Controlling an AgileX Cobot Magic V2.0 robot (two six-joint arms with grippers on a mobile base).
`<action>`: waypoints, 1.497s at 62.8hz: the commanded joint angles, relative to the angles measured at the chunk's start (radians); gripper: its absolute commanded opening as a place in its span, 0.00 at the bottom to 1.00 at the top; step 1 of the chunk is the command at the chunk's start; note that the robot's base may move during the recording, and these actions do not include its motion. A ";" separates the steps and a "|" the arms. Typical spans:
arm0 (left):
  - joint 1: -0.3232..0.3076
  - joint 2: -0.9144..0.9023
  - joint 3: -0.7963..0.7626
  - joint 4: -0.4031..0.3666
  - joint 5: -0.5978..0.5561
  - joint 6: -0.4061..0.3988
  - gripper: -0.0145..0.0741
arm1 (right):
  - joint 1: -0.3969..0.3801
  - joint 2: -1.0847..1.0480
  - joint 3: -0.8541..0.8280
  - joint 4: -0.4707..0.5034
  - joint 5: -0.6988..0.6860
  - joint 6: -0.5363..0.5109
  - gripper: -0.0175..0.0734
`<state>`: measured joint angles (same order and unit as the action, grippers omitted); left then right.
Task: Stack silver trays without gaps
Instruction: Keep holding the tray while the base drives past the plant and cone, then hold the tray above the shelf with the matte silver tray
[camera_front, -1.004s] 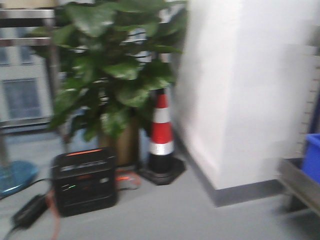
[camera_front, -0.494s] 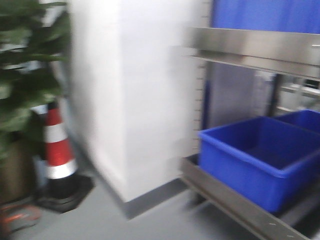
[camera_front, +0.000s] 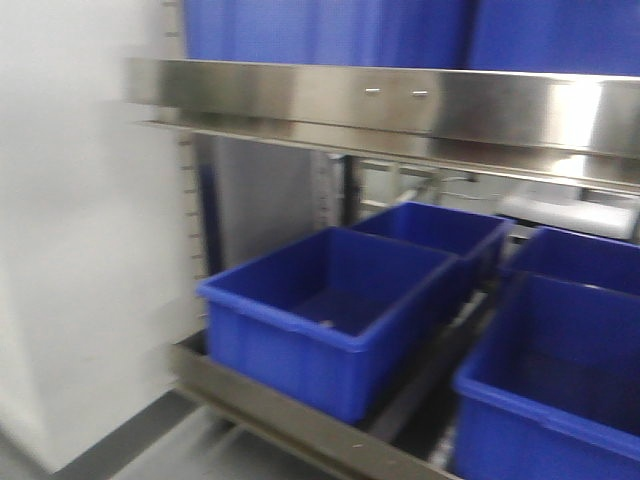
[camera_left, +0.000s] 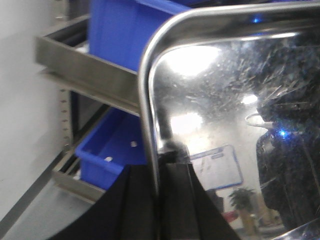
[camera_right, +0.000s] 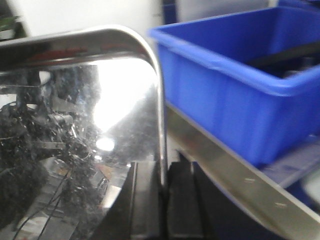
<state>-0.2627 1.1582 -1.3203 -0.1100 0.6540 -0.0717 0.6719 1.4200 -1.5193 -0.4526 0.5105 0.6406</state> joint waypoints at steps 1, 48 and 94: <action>-0.016 -0.006 -0.011 -0.059 -0.021 0.009 0.14 | 0.015 -0.009 -0.007 0.032 -0.130 0.004 0.13; -0.016 -0.006 -0.011 -0.059 -0.021 0.009 0.14 | 0.015 -0.009 -0.007 0.032 -0.134 0.004 0.13; -0.016 -0.006 -0.011 -0.059 -0.021 0.009 0.14 | 0.015 -0.009 -0.007 0.032 -0.136 0.004 0.13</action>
<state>-0.2627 1.1582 -1.3203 -0.1100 0.6540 -0.0717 0.6702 1.4200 -1.5193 -0.4530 0.5085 0.6406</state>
